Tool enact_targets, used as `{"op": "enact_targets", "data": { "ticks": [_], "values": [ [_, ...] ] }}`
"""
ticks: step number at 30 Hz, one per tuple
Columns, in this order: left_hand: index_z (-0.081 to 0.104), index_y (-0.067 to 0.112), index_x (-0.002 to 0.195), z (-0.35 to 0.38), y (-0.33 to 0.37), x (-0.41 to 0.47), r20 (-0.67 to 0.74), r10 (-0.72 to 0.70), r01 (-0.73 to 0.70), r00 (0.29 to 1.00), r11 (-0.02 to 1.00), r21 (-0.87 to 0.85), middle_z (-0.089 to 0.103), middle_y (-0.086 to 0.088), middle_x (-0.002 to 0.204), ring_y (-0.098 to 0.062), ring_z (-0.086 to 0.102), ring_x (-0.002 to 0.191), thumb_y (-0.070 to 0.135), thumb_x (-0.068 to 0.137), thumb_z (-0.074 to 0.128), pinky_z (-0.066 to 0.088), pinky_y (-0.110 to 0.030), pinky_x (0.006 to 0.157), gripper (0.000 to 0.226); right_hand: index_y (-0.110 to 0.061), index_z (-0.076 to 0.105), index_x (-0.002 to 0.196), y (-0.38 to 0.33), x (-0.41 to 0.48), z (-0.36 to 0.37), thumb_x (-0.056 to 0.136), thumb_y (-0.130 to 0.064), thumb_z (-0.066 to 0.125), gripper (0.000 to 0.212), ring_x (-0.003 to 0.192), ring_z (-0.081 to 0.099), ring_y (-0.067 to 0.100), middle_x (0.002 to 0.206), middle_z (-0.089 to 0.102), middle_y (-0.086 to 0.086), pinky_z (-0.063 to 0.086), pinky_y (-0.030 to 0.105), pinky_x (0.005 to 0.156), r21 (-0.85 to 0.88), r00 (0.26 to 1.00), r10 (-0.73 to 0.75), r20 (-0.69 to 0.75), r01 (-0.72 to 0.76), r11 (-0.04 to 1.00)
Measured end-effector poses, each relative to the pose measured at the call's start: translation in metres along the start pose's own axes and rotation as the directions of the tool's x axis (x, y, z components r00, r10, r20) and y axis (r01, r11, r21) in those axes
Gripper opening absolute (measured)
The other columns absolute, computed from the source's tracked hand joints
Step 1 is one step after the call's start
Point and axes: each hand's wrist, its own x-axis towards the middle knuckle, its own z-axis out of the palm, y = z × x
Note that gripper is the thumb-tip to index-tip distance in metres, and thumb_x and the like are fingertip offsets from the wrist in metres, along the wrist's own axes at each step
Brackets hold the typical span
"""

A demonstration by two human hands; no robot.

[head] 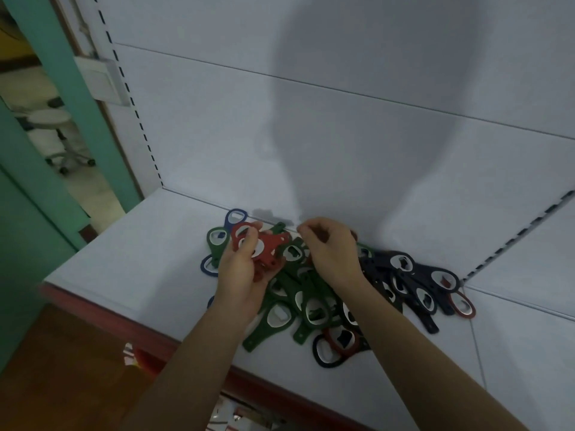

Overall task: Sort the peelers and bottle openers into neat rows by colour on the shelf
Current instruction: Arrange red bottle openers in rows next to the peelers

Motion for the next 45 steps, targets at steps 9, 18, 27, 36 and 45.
{"op": "enact_targets", "data": {
  "ticks": [9, 18, 27, 36, 45],
  "values": [
    [0.054, 0.018, 0.094, -0.037, 0.029, 0.0, 0.038, 0.035, -0.024, 0.999, 0.965, -0.26, 0.053, -0.005, 0.076, -0.02, 0.055, 0.064, 0.017, 0.095, 0.059, 0.055, -0.042, 0.077, 0.005, -0.022, 0.072, 0.109, 0.012, 0.034, 0.058, 0.085, -0.042, 0.072, 0.032, 0.097, 0.059, 0.022, 0.102, 0.066, 0.001, 0.05, 0.037, 0.084, -0.465, 0.884, -0.26, 0.389, 0.432, 0.773],
    [0.036, 0.04, 0.144, -0.044, 0.027, 0.002, 0.359, 0.504, -0.599, 0.786, 0.476, 0.644, 0.069, 0.008, 0.103, -0.012, 0.066, 0.079, 0.014, 0.108, 0.045, 0.056, -0.03, 0.073, 0.045, -0.013, 0.074, 0.094, -0.01, 0.024, 0.021, 0.089, -0.009, 0.075, 0.006, 0.073, 0.07, 0.006, 0.084, 0.074, -0.004, 0.057, 0.018, 0.072, -0.052, 0.961, -0.167, 0.219, 0.182, 0.982],
    [0.035, 0.047, 0.149, 0.006, 0.015, 0.007, 0.664, 0.168, -0.658, 0.728, 0.44, 0.611, 0.067, 0.012, 0.111, 0.0, 0.068, 0.094, 0.032, 0.104, 0.053, 0.054, -0.017, 0.079, 0.05, 0.0, 0.065, 0.095, -0.029, 0.026, -0.036, 0.098, -0.003, 0.061, 0.005, 0.056, 0.063, 0.014, 0.08, 0.069, 0.012, 0.054, 0.024, 0.053, 0.488, 0.923, 0.209, 0.323, -0.352, 0.799],
    [0.035, 0.041, 0.149, 0.027, -0.013, 0.018, 0.671, 0.013, -0.622, 0.742, 0.389, 0.68, 0.061, 0.019, 0.129, 0.007, 0.061, 0.113, 0.023, 0.099, 0.066, 0.051, -0.016, 0.094, 0.062, -0.017, 0.074, 0.086, -0.011, 0.037, -0.054, 0.098, -0.02, 0.061, 0.017, 0.078, 0.073, 0.017, 0.083, 0.076, 0.0, 0.062, 0.035, 0.073, -0.025, 0.991, 0.125, 0.043, -0.124, 0.992],
    [0.061, 0.014, 0.124, 0.03, -0.007, 0.014, 0.425, -0.009, -0.208, 0.905, 0.862, 0.462, 0.074, -0.008, 0.086, -0.025, 0.069, 0.07, 0.014, 0.097, 0.064, 0.058, -0.039, 0.065, 0.027, -0.021, 0.074, 0.105, 0.023, 0.034, -0.067, 0.095, -0.018, 0.06, 0.018, 0.086, 0.069, 0.02, 0.097, 0.075, -0.003, 0.053, 0.027, 0.076, -0.651, 0.978, -0.203, 0.055, 0.189, 0.735]
  ]
}}
